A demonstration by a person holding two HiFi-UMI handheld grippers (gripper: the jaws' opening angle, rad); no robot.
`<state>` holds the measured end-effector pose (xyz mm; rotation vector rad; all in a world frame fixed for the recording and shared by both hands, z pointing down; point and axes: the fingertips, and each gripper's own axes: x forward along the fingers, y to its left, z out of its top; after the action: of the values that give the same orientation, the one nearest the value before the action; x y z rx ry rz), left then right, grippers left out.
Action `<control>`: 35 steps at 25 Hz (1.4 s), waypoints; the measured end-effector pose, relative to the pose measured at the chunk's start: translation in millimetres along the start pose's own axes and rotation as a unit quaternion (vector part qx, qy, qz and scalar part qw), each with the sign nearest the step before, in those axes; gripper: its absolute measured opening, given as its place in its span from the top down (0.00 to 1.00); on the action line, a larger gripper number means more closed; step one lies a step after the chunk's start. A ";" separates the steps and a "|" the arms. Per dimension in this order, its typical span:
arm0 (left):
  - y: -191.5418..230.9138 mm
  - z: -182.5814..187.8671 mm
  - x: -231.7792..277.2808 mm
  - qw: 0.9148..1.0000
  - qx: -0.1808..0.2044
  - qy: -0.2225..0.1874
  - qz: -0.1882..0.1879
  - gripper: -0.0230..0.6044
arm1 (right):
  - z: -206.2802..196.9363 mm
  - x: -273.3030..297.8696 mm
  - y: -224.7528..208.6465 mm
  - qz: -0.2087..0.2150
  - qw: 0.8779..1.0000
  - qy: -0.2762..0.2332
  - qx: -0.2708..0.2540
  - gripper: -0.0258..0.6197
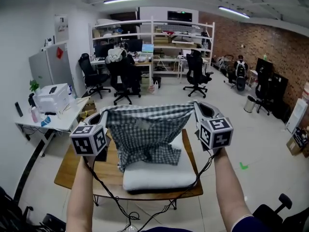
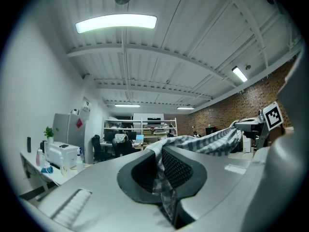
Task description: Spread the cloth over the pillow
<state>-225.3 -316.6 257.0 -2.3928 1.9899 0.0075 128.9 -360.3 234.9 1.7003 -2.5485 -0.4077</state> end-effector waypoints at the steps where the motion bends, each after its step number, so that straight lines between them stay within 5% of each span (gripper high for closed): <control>1: -1.3 8.5 1.4 1.000 0.000 -0.001 -0.001 0.94 | 7.9 1.5 -4.2 -0.002 1.000 -0.003 -0.001 0.91; 24: -14.9 211.5 13.5 0.997 -0.007 -0.079 -0.024 0.94 | 205.6 10.5 -72.6 -0.041 0.993 -0.097 -0.053 0.91; 29: -31.6 251.9 22.0 0.996 0.052 -0.078 0.015 0.94 | 237.7 13.5 -105.3 -0.045 0.993 -0.102 -0.036 0.91; 35: -37.6 273.5 41.0 0.995 0.052 -0.071 0.048 0.94 | 253.4 28.6 -127.4 -0.045 0.993 -0.105 -0.029 0.91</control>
<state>-176.7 -343.1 -16.5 -2.1671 1.9874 0.0735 184.8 -384.4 -43.6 1.8477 -2.5752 -0.6955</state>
